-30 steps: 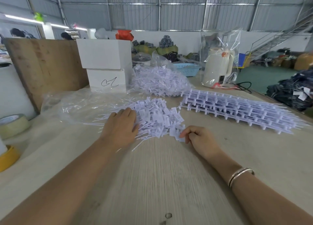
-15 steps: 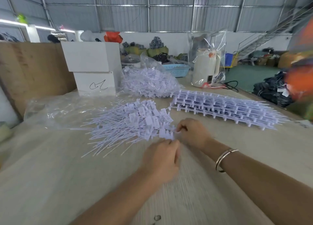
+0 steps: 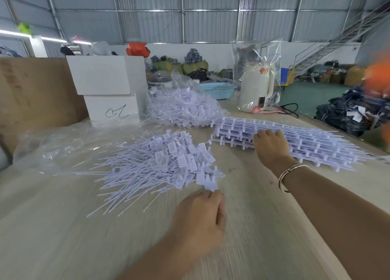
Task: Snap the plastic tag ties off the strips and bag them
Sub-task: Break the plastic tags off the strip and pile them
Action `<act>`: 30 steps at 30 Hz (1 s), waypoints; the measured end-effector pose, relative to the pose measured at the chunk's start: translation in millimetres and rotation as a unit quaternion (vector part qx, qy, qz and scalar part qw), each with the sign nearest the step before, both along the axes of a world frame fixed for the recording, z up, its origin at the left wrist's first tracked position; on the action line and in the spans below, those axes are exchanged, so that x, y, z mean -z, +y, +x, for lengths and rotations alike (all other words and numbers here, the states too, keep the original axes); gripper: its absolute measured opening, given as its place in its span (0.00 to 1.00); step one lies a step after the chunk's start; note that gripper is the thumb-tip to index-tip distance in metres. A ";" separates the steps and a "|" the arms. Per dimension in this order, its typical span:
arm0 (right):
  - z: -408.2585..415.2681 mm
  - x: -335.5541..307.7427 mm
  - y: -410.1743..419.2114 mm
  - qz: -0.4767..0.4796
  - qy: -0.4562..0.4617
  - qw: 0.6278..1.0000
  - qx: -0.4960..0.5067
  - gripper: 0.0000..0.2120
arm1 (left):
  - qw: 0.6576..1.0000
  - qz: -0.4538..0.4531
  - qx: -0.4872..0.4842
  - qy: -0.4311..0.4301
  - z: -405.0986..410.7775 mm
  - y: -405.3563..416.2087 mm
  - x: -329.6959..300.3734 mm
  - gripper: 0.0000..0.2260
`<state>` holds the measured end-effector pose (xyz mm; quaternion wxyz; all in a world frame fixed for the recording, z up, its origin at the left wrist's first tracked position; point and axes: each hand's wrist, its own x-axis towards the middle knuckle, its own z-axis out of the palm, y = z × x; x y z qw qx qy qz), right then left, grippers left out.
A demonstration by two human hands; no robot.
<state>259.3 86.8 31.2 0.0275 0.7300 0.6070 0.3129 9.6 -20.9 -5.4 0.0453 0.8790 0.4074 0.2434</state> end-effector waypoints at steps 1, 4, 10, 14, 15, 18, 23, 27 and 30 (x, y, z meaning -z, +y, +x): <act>3.0 -1.6 1.8 -0.004 -0.011 1.000 0.014 0.12 | 1.000 -0.003 0.001 0.002 0.1 0.2 -0.2 0.01; 9.3 -2.0 5.9 -0.005 -0.037 0.999 0.026 0.10 | 1.000 -0.011 0.002 0.011 0.4 0.5 -0.9 0.03; 13.9 -0.6 2.7 -0.004 -0.059 0.998 -0.011 0.11 | 1.000 -0.019 -0.006 0.012 0.8 -0.2 -4.8 0.01; 18.1 -12.1 -2.1 -0.018 -0.059 0.996 -0.061 0.16 | 0.999 -0.047 0.004 0.021 0.8 -2.3 -6.2 0.01; 18.4 -15.2 -2.4 -0.027 -0.068 0.995 -0.070 0.16 | 0.995 -0.095 0.011 -0.008 3.8 -2.3 -9.2 0.02; 18.8 -15.9 -3.6 -0.057 -0.069 0.993 -0.071 0.14 | 0.922 -0.350 0.044 -0.161 32.3 3.5 -29.3 0.06; 22.7 -9.3 -9.1 -0.063 0.044 0.994 -0.079 0.13 | 0.676 -0.603 0.029 -0.422 115.9 45.3 -53.4 0.07; 22.7 -12.8 -14.5 -0.082 0.162 0.978 -0.101 0.05 | 0.623 -0.590 -0.031 -0.513 158.8 86.6 -55.6 0.13; 21.5 -17.8 -17.0 -0.108 0.170 0.975 -0.098 0.06 | 0.626 -0.564 -0.076 -0.533 176.2 101.8 -53.9 0.14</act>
